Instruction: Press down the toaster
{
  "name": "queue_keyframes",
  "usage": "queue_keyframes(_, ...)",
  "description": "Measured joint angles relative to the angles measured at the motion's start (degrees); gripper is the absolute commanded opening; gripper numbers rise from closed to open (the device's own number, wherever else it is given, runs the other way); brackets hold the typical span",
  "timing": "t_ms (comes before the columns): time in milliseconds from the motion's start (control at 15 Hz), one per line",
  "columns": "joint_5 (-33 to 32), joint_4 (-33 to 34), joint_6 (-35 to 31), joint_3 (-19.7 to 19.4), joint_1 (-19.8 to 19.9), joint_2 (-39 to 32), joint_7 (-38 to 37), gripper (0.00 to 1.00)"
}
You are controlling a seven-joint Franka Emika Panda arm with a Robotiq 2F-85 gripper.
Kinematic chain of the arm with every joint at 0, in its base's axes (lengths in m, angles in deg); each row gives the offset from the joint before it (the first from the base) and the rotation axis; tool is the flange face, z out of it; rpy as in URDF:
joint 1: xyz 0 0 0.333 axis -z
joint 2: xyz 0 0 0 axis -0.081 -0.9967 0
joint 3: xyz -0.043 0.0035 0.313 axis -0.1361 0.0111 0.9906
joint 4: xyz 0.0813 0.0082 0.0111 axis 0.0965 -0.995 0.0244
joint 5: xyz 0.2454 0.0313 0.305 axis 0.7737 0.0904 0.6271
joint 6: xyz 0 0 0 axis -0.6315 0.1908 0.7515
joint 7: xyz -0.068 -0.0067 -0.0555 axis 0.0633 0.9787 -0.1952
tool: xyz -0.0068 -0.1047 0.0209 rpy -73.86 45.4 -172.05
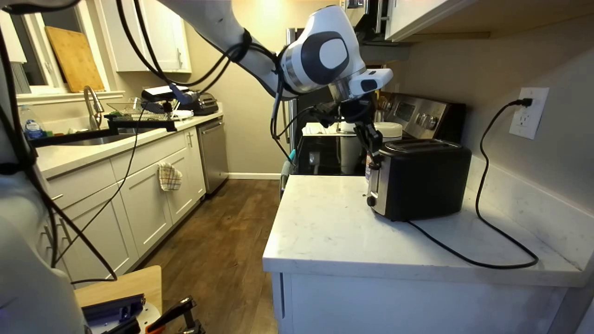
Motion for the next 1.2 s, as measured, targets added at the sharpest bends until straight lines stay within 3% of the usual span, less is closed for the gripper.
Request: queue_keyframes(1200,0.7,0.8,-2.3,0.0,-0.3,-6.3,0.0,0.0)
